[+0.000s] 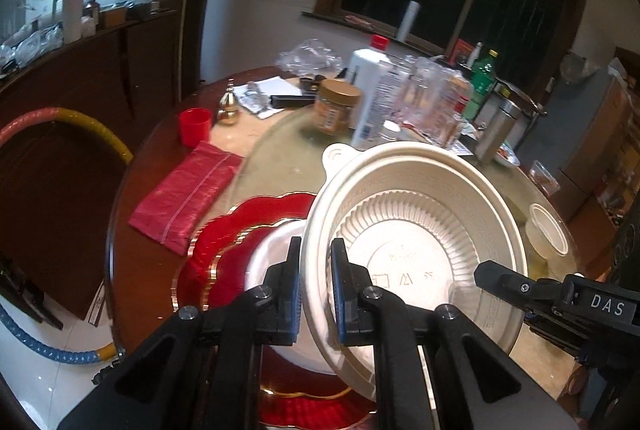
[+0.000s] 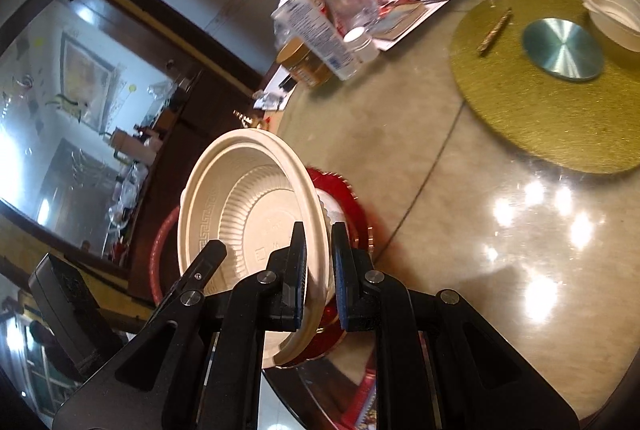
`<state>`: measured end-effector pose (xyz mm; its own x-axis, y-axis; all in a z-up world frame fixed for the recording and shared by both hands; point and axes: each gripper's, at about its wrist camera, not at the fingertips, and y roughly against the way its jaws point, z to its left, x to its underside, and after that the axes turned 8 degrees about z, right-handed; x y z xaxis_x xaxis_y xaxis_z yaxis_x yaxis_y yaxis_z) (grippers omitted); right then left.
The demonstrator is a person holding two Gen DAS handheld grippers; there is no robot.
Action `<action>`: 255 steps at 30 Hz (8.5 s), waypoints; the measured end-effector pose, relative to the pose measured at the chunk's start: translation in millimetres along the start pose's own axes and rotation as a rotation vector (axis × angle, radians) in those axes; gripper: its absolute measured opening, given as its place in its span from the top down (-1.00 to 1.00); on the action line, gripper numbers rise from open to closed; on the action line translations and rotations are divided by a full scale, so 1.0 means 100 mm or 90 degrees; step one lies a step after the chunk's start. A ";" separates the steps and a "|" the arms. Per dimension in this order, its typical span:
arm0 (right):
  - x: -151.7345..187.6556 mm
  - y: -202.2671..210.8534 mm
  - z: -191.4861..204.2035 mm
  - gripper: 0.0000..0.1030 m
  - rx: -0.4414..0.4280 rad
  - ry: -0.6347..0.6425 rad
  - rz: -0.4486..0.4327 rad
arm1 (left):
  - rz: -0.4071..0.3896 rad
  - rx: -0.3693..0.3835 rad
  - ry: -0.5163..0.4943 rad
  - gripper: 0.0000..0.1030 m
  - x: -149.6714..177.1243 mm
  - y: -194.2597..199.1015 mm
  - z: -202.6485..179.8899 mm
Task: Organize plates and bowls
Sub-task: 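Lift the beige bowl with both tools and carry it over the red plates, then lower the beige bowl with both tools into the white bowl, then open both tools to release the beige bowl, then move both open tools to the smaller beige bowl beside the gold mat, then close both tools on the smaller beige bowl rim, then lift the smaller beige bowl with both tools and carry it toward the red plate stack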
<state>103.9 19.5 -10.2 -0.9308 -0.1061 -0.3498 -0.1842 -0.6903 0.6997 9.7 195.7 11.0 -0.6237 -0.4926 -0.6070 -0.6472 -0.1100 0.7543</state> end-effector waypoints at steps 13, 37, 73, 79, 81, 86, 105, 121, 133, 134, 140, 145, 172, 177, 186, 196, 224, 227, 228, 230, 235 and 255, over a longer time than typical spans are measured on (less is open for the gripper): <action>0.00 -0.37 0.16 0.77 0.006 0.021 0.045 | 0.011 -0.034 0.021 0.78 0.04 -0.06 0.29; 0.00 -0.55 0.25 0.77 0.017 0.033 0.065 | 0.014 -0.054 0.027 0.76 0.05 -0.12 0.38; -0.05 -0.65 0.12 0.76 0.018 0.015 0.082 | 0.042 -0.077 0.013 0.72 0.08 -0.28 0.32; -0.05 -0.65 0.13 0.73 0.015 0.018 0.087 | 0.040 -0.081 0.016 0.69 0.09 -0.27 0.32; -0.04 -0.64 0.14 0.72 0.016 0.021 0.085 | 0.039 -0.082 0.015 0.69 0.09 -0.27 0.32; -0.03 -0.61 0.16 0.72 0.015 0.026 0.081 | 0.035 -0.073 0.026 0.68 0.08 -0.24 0.35; 0.01 -0.27 0.10 0.28 0.009 0.023 0.020 | -0.086 -0.014 0.100 -0.50 0.06 0.20 0.44; 0.08 0.41 -0.84 -0.39 -0.052 -0.112 -0.079 | -0.172 0.039 -0.107 -0.98 0.22 0.44 -0.71; 0.10 1.13 -1.54 -0.39 -0.051 -0.178 -0.146 | -0.008 0.137 -0.179 -0.98 0.26 -0.12 -1.69; 0.10 1.19 -1.60 -0.39 -0.053 -0.185 -0.151 | 0.002 0.143 -0.180 -0.98 0.26 -0.17 -1.76; -0.01 1.57 -1.86 -0.39 -0.057 -0.204 -0.177 | 0.039 0.156 -0.180 -0.98 0.17 -0.40 -2.15; -0.30 1.98 -2.07 -0.39 -0.038 -0.208 -0.208 | 0.074 0.174 -0.181 -0.98 0.08 -0.67 -2.54; -1.60 1.86 -3.60 -0.23 0.082 -0.420 -0.139 | 0.143 0.113 -0.178 -0.96 -0.22 -2.01 -3.93; -1.68 1.74 -3.64 0.18 0.123 -0.415 -0.118 | 0.161 0.099 -0.173 -0.56 -0.22 -2.16 -3.92; -1.68 1.58 -3.50 0.84 0.186 -0.368 -0.099 | 0.170 0.058 -0.240 0.50 -0.11 -2.21 -3.97; -1.42 1.66 -3.08 0.84 0.166 -0.315 -0.118 | 0.156 0.061 -0.232 0.50 -0.16 -1.86 -3.65; -0.15 1.60 -2.15 0.83 0.136 -0.260 -0.124 | 0.138 0.043 -0.251 0.48 0.38 -0.95 -2.63; -0.01 1.54 -2.08 0.83 0.129 -0.254 -0.120 | 0.141 0.044 -0.250 0.48 0.46 -0.90 -2.47; 0.03 1.52 -2.06 0.83 0.128 -0.252 -0.119 | 0.141 0.044 -0.249 0.48 0.47 -0.89 -2.44; 0.11 1.48 -2.00 0.83 0.128 -0.247 -0.119 | 0.142 0.045 -0.247 0.48 0.51 -0.85 -2.35; 0.25 1.38 -1.89 0.83 0.119 -0.241 -0.115 | 0.136 0.045 -0.239 0.48 0.57 -0.74 -2.13; 0.45 1.14 -1.34 0.83 0.101 -0.182 -0.112 | 0.094 0.060 -0.200 0.48 0.54 -0.38 -1.53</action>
<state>83.2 -160.3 -29.8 -0.9268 0.2243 -0.3013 -0.3756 -0.5585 0.7396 67.9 41.2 -11.9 -0.8083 -0.2062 -0.5515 -0.5685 0.0292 0.8222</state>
